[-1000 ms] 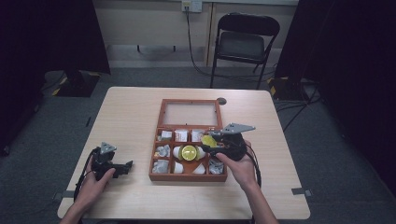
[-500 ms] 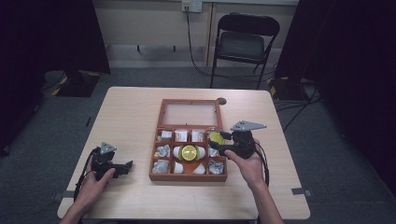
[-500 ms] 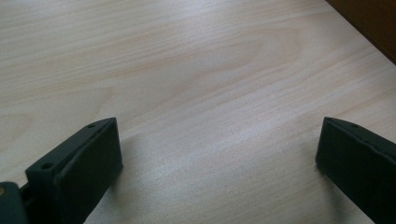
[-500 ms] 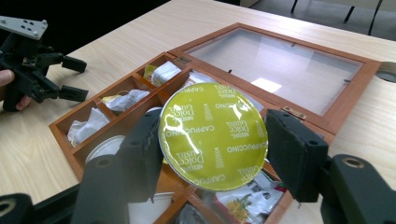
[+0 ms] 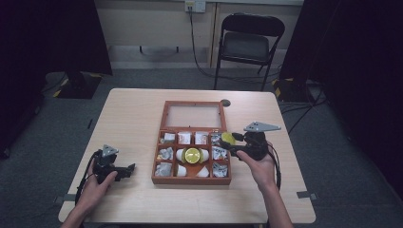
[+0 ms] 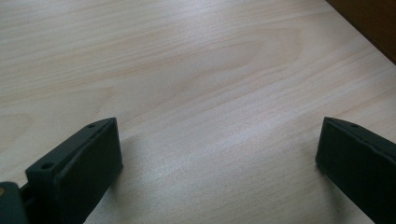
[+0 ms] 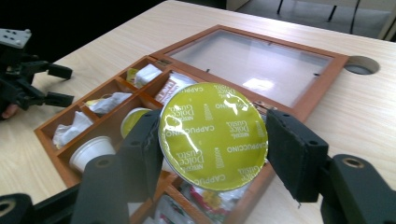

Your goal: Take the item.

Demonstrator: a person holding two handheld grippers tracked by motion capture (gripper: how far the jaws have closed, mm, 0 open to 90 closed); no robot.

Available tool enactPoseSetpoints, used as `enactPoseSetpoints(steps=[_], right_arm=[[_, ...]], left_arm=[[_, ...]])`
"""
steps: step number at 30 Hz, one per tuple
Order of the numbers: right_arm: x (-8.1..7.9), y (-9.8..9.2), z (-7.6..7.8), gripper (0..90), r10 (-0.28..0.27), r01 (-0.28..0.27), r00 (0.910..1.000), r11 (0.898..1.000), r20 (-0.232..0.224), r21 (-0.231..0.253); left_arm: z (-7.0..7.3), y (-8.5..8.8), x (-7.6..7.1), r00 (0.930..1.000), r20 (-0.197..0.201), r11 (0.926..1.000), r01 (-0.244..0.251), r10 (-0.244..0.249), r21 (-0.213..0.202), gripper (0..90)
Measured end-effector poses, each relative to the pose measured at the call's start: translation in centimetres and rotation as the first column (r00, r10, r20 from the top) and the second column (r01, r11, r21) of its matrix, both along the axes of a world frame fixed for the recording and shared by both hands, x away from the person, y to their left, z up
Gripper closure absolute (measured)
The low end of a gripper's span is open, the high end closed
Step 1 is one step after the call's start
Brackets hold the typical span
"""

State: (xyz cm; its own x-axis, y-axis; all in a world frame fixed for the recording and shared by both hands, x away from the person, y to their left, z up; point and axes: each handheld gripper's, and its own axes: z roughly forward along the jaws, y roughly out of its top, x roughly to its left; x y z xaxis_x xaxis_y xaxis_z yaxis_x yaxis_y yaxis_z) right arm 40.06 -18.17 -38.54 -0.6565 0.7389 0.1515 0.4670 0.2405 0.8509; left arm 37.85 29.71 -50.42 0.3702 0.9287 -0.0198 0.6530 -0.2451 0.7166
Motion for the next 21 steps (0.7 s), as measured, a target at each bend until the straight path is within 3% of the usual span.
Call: enactPoseSetpoints(steps=[14,17,19,21], right_arm=[[0.8,-2.7,-0.7,39.3,-0.064,0.064,0.9979,0.998,-0.011,0.007],[0.9,-3.0,-0.9,39.3,-0.079,0.079,0.9968,0.997,-0.009,-0.004],[1.0,-3.4,-1.1,39.3,-0.117,0.116,0.9932,0.992,-0.003,-0.052],[1.1,-3.7,-1.3,39.3,-0.131,0.130,0.9914,0.989,-0.008,-0.066]], left_arm=[[0.0,0.0,0.0,1.0000,0.000,1.0000,0.001,-0.001,-0.001,0.0],[0.0,0.0,0.0,1.0000,0.000,1.0000,0.001,-0.001,-0.001,0.0],[0.0,0.0,0.0,1.0000,0.000,1.0000,0.000,0.000,-0.002,0.0],[0.0,0.0,0.0,1.0000,0.003,1.0000,-0.002,0.002,0.000,0.0]])
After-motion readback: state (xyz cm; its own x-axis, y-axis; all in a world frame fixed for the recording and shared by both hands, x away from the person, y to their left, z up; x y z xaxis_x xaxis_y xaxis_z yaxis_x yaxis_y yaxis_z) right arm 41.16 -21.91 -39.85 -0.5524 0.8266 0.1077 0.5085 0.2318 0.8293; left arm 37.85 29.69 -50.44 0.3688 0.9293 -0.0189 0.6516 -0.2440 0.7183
